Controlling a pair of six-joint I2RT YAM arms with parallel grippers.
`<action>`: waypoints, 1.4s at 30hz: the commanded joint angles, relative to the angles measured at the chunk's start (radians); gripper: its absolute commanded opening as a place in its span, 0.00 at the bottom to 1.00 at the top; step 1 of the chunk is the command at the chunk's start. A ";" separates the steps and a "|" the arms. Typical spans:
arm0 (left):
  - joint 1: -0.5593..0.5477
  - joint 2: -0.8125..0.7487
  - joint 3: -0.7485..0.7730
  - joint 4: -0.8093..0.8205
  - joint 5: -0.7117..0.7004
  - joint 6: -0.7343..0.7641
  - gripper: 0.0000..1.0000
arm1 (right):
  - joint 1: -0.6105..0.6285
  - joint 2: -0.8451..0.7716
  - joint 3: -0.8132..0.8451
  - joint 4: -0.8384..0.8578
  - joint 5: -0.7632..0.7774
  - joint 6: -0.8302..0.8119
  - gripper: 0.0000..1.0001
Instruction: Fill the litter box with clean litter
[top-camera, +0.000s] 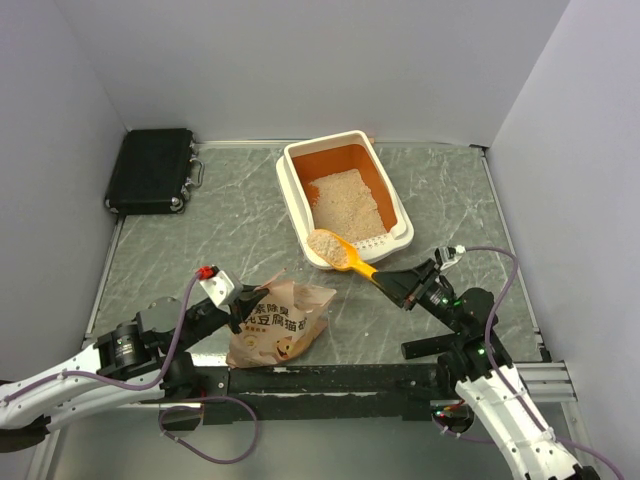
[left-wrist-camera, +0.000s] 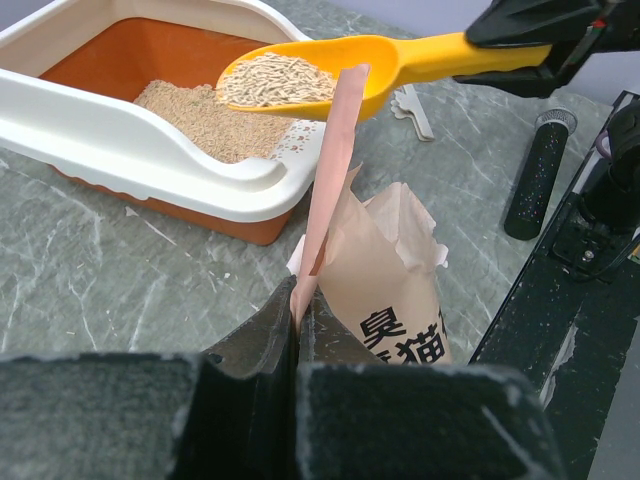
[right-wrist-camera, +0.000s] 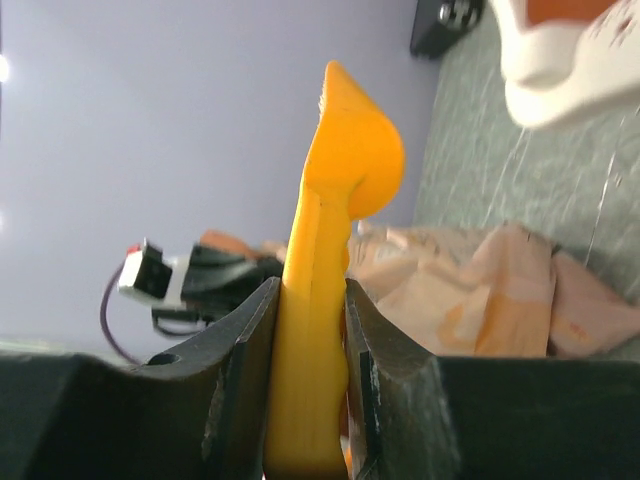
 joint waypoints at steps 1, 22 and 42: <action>0.004 -0.022 0.026 0.073 -0.024 0.010 0.01 | -0.005 0.059 -0.027 0.238 0.133 0.030 0.00; 0.006 -0.013 0.032 0.067 -0.014 0.011 0.01 | -0.005 0.704 0.499 -0.097 0.510 -0.549 0.00; 0.010 -0.008 0.035 0.062 -0.028 0.007 0.01 | 0.237 1.137 1.148 -0.770 0.936 -1.278 0.00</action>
